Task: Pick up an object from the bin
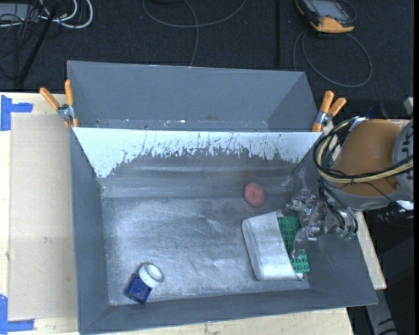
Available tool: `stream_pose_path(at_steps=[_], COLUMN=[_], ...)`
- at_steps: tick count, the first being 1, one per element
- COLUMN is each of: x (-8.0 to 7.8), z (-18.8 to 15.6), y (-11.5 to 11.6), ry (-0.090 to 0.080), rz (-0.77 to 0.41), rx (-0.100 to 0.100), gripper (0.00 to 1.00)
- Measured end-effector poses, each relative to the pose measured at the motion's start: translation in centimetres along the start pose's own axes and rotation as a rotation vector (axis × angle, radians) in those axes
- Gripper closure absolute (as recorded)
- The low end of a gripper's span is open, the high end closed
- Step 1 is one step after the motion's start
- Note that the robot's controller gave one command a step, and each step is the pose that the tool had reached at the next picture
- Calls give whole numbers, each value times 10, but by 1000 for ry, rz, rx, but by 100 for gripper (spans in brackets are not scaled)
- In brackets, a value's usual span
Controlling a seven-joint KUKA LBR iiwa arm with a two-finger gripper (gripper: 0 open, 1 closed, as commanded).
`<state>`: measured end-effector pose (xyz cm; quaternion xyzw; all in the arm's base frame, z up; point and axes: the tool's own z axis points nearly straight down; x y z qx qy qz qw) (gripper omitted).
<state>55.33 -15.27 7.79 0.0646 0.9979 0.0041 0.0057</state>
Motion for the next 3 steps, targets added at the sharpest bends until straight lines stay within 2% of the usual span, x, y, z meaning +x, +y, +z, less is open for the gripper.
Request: stream_pose_path(at_steps=[1,2,3], x=[12,4,1], z=[-137,-120,-160], y=[36,-5,12], ry=[3,10,6], rz=[-55,-18,18], rx=[8,10,8], gripper=[100,100,100])
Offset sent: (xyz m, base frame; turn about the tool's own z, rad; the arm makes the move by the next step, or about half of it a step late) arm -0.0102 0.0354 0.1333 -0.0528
